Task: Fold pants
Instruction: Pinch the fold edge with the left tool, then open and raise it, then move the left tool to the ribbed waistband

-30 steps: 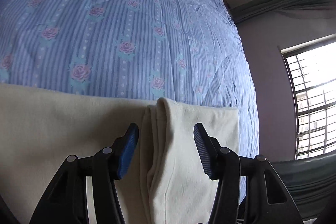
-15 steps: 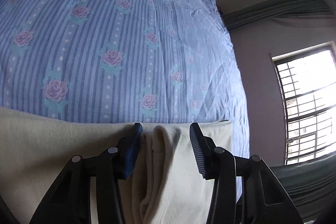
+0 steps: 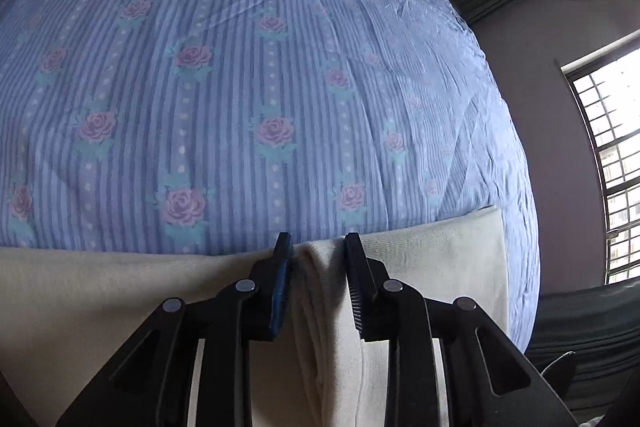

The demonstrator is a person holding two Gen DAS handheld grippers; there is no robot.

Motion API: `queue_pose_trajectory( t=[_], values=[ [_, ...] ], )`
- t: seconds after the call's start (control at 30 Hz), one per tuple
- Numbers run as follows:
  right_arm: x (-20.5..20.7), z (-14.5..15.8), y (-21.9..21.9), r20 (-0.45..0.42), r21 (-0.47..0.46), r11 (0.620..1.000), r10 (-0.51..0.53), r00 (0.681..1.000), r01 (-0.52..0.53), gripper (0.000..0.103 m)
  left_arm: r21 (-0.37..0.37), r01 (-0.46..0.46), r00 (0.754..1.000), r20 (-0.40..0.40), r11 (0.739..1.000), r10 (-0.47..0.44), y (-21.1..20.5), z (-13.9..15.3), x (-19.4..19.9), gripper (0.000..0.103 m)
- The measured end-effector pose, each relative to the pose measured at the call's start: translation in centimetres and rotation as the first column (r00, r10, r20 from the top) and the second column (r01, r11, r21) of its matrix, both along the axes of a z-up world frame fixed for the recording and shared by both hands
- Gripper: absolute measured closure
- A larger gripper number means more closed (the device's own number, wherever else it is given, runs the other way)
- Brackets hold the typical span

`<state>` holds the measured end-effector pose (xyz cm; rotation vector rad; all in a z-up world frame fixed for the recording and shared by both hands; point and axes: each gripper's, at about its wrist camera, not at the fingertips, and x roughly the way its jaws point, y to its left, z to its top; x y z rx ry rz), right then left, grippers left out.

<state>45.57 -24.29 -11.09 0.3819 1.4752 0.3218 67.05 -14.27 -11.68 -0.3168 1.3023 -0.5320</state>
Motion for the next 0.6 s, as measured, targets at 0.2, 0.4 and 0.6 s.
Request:
queue_pose_trajectory(
  t=[0.2,0.4,0.6],
  values=[
    [-0.2,0.1,-1.4,-0.026,0.032,1.000,0.000,1.000,0.000,0.066,0.065,-0.164,0.977,0.150,0.984,0.152,4.7,4.9,-2.7,0.050],
    [-2.0,3.6,-0.2,0.076,-0.061,0.994,0.100,0.992,-0.095,0.066,0.245,-0.267,0.955,0.194,0.932,0.222,11.5,7.3,-11.6,0.037],
    [-3.4,6.8,0.3,0.153,-0.096,0.991,0.109,0.982,-0.095,0.038,0.354,-0.431,0.902,0.207,0.830,0.379,18.1,7.1,-20.4,0.029]
  ],
)
